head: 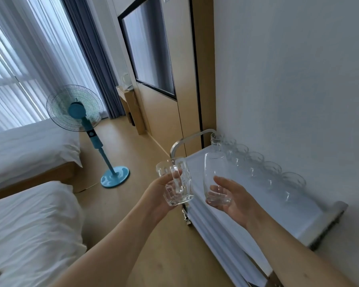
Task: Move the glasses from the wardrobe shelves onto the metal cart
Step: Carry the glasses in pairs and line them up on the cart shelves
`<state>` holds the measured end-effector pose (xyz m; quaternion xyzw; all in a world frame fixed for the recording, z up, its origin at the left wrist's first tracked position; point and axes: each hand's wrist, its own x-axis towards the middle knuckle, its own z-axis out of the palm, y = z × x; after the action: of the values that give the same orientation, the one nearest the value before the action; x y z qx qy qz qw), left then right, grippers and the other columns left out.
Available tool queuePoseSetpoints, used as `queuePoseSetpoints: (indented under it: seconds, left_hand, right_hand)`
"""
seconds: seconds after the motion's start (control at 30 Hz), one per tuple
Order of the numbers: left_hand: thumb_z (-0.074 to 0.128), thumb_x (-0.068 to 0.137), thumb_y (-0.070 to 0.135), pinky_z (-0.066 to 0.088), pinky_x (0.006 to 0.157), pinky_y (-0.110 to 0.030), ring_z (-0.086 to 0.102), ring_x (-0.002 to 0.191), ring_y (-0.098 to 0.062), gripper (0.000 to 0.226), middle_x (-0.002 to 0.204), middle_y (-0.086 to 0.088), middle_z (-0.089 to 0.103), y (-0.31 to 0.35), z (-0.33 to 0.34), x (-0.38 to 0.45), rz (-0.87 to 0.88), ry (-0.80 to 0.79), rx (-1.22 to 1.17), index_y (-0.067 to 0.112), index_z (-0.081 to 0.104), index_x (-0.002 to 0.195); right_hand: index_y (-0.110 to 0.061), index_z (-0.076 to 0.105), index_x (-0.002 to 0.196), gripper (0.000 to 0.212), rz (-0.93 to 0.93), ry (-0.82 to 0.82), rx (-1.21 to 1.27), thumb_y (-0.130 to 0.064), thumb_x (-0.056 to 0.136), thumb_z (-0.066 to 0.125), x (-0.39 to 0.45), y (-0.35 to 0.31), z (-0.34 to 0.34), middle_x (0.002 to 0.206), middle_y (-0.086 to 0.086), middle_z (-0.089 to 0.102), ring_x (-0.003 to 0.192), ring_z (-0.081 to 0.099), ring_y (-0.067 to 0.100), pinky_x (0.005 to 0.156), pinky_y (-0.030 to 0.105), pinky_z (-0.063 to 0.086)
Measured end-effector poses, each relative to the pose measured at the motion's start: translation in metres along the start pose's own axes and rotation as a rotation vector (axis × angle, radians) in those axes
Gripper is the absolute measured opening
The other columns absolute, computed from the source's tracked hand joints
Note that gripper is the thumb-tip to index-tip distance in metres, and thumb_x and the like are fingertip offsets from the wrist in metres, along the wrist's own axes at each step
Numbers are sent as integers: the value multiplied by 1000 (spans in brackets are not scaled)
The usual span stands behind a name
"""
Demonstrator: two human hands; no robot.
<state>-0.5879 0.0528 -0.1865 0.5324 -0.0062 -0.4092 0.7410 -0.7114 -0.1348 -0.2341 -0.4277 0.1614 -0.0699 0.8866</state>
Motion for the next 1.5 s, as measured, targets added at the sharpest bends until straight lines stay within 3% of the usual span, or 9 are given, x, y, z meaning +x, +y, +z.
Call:
queuePoseSetpoints:
  seconds: [0.1, 0.2, 0.33, 0.5, 0.87, 1.17, 1.3, 1.4, 1.5]
  left_hand:
    - [98, 52, 24, 58, 88, -48, 70, 100, -35, 86, 122, -18, 69, 5, -6, 26, -22, -7, 34, 3, 65, 129]
    - [93, 63, 23, 52, 101, -53, 68, 105, -35, 72, 123, -18, 68, 12, -14, 58, -42, -57, 34, 3, 67, 128]
    - [81, 79, 22, 58, 81, -43, 72, 86, -29, 40, 105, -13, 72, 28, -25, 98, -91, -119, 42, 5, 71, 114]
    - [77, 84, 18, 61, 65, -38, 73, 77, -30, 33, 99, -15, 73, 63, -45, 144, -145, -174, 71, 2, 70, 112]
    - [87, 76, 26, 46, 109, -52, 70, 95, -32, 52, 115, -17, 72, 96, -105, 250, -295, -335, 201, 6, 72, 122]
    - [83, 82, 26, 48, 108, -51, 69, 110, -38, 46, 120, -18, 71, 94, -102, 318, -452, -379, 204, 5, 73, 121]
    - [83, 80, 23, 55, 92, -48, 71, 82, -29, 32, 92, -11, 74, 100, -86, 354, -391, -343, 354, 9, 74, 107]
    - [99, 52, 24, 55, 92, -60, 69, 106, -32, 73, 115, -14, 72, 101, -72, 394, -362, -269, 449, 13, 69, 118]
    - [104, 38, 27, 57, 88, -61, 66, 115, -35, 105, 126, -14, 66, 100, -54, 430, -342, -254, 543, 22, 57, 132]
  right_hand:
    - [-12, 60, 95, 41, 17, 54, -11, -30, 71, 88, 23, 0, -6, 95, 13, 58, 84, 60, 31, 98, 55, 50]
    - [-10, 59, 103, 45, 4, 97, -6, -30, 74, 88, 47, 2, -8, 102, 16, 57, 92, 59, 35, 98, 55, 51]
    - [-9, 59, 104, 38, -41, 159, 18, -24, 80, 84, 79, 4, -2, 98, 15, 58, 93, 59, 36, 102, 59, 48]
    - [-9, 59, 100, 44, -73, 238, 43, -27, 72, 88, 119, 11, 19, 93, 14, 59, 84, 62, 31, 103, 58, 47]
    - [-9, 58, 102, 56, -105, 474, 93, -31, 65, 94, 190, 47, 50, 98, 16, 60, 85, 62, 33, 104, 60, 46]
    - [-10, 58, 96, 44, -84, 566, 135, -27, 72, 91, 228, 42, 31, 93, 16, 59, 75, 62, 30, 100, 56, 49]
    - [-14, 58, 81, 35, -90, 525, 144, -30, 75, 89, 265, 23, 1, 82, 10, 56, 67, 59, 25, 94, 50, 50]
    - [-16, 60, 79, 37, -139, 506, 130, -34, 69, 91, 289, 10, -19, 79, 8, 52, 67, 55, 23, 78, 43, 52]
    - [-13, 61, 98, 54, -149, 547, 117, -35, 59, 92, 309, -1, -43, 81, 6, 57, 68, 59, 20, 70, 36, 52]
